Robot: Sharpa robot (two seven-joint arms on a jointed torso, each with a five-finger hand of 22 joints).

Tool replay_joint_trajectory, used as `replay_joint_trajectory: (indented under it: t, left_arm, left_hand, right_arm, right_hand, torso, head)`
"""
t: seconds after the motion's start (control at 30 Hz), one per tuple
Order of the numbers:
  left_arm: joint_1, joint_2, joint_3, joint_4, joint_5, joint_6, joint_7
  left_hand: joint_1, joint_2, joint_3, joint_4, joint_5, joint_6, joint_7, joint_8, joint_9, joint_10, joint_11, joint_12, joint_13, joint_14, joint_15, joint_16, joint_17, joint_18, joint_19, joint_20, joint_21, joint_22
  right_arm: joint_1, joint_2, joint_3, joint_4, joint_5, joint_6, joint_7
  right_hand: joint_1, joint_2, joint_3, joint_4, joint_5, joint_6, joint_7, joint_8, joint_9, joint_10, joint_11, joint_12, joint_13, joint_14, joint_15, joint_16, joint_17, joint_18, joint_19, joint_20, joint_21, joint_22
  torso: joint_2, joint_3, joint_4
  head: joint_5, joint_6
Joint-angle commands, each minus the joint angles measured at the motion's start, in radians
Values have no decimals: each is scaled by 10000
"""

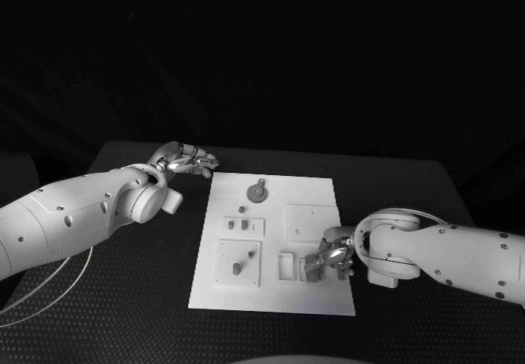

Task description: Assemble the parts on the task board

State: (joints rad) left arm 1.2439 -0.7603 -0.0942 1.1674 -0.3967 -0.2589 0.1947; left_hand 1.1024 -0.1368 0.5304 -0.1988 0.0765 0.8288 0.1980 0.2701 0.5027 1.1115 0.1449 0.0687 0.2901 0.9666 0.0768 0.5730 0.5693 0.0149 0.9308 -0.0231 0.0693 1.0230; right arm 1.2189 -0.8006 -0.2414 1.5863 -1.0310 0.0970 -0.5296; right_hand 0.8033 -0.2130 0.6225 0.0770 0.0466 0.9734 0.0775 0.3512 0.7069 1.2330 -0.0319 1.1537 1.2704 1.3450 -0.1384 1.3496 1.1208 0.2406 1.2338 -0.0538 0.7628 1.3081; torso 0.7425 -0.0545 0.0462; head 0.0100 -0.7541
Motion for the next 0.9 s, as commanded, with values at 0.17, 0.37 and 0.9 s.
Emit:
replay_joint_trajectory:
  t: [0.17,0.37,0.9]
  left_arm:
    - [22,-5,5,40,40,120,78]
    - [22,-20,5,48,40,117,76]
    - [22,-38,5,49,40,128,52]
  left_hand:
    - [-96,9,15,69,-44,-78,-18,37,10,-78,-15,18,-15,37,14,-69,16,-60,31,21,-9,-19]
    - [-97,10,15,72,-44,-79,-17,38,10,-79,-15,18,-16,37,15,-73,20,-60,30,21,-9,-20]
    - [-113,22,12,98,-42,-81,-17,41,9,-80,-14,19,-19,41,16,-89,41,-61,30,23,-6,-24]
  right_arm:
    - [-108,146,-43,-37,-196,-21,65]
    - [-154,207,-54,-144,-227,54,32]
    - [-142,-22,-63,-74,1207,-436,136]
  right_hand:
    - [91,-27,-34,-118,11,-110,64,-116,-36,-87,35,-112,-36,-68,29,6,-61,212,-82,-2,67,209]
    - [240,102,-67,-432,11,-189,115,-282,-110,-185,84,-228,-113,-116,77,-19,-157,212,-131,10,91,205]
    - [-72,1697,-312,-2117,10,282,45,-419,-177,-52,24,-149,-88,-116,35,127,-209,212,-235,92,214,197]
  torso:
    - [-2,-8,2]
    - [-7,-9,5]
    - [-7,-5,-5]
  head:
    - [-3,-6]
    - [-3,-17]
    - [8,-13]
